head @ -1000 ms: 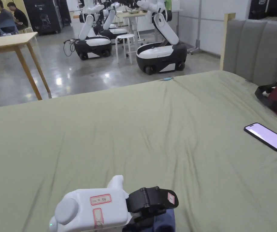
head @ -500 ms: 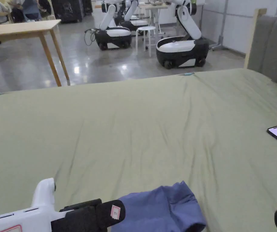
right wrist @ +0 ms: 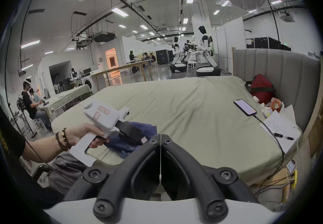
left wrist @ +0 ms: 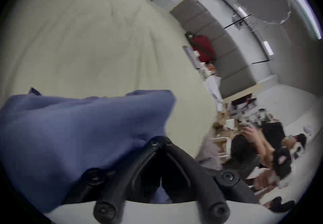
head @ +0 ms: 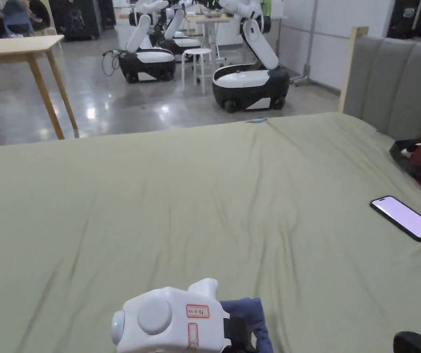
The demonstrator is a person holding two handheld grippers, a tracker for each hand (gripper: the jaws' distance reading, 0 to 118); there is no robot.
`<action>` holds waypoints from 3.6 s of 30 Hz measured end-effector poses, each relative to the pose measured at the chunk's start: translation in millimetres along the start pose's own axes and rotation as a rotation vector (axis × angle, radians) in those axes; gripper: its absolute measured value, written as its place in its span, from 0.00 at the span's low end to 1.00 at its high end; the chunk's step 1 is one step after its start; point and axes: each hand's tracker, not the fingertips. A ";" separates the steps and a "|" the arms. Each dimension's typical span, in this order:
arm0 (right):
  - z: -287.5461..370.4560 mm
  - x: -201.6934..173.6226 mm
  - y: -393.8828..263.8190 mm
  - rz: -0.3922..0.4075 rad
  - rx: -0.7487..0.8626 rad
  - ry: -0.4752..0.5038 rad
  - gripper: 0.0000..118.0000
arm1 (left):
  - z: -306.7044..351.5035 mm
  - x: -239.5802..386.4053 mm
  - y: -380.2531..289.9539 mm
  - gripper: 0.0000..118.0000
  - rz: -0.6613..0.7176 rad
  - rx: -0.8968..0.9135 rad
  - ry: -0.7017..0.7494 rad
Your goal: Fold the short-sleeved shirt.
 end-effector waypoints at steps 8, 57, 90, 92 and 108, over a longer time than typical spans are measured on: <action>-5.8 2.1 2.8 0.006 0.007 0.039 0.01 | 66.9 24.7 -7.4 0.00 -0.078 0.202 -0.207; -246.2 -14.8 -56.3 -0.322 -0.327 0.349 0.01 | 70.7 -111.3 -77.3 0.27 0.100 0.466 -0.146; -199.8 -111.6 -7.4 -0.225 -0.231 0.244 0.01 | 478.9 -460.5 -168.4 0.23 0.319 0.630 0.160; -199.2 -113.8 -9.0 -0.218 -0.238 0.219 0.01 | 472.5 -456.8 -167.3 0.23 0.309 0.631 0.157; -169.2 -90.2 0.8 -0.229 -0.145 0.293 0.01 | 505.6 -245.7 -191.3 0.99 0.115 1.054 0.055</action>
